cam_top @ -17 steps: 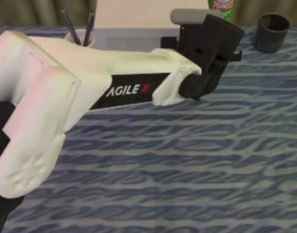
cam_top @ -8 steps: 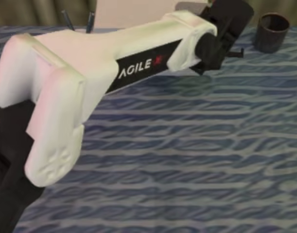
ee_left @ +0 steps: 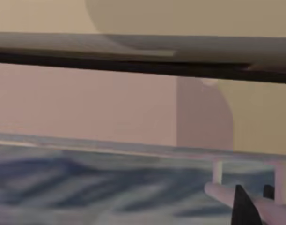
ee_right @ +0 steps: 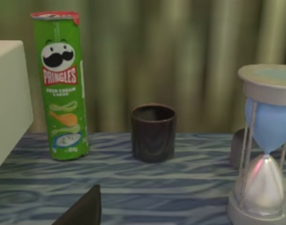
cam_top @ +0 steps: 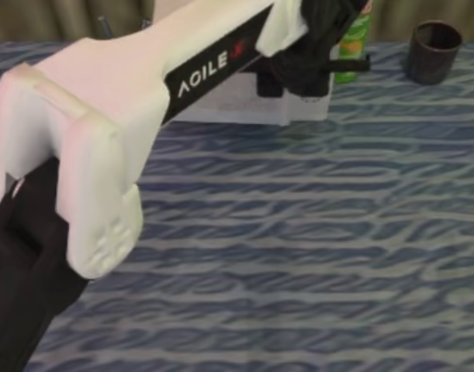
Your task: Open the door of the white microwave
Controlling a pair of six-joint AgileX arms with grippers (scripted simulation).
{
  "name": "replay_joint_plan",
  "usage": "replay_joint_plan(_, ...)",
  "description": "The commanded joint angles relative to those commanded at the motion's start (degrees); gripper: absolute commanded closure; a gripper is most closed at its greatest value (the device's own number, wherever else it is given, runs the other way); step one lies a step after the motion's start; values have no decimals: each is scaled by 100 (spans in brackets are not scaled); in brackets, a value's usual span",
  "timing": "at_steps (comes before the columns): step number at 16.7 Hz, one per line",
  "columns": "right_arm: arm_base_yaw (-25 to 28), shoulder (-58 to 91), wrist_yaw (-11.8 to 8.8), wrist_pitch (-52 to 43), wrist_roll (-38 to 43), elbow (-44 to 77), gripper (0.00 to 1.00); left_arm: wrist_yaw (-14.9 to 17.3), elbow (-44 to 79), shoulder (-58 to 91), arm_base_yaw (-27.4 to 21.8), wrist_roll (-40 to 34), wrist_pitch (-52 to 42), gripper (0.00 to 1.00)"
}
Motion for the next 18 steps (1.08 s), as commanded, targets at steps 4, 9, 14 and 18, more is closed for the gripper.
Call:
replay_joint_plan(4,0,0,0,0,0,0,0,84,154,38,31,-53,-183,100)
replay_joint_plan(9,0,0,0,0,0,0,0,84,154,38,31,-53,-183,100)
replay_joint_plan(14,0,0,0,0,0,0,0,84,154,38,31,-53,-183,100)
replay_joint_plan(18,0,0,0,0,0,0,0,84,154,38,31,-53,-183,100)
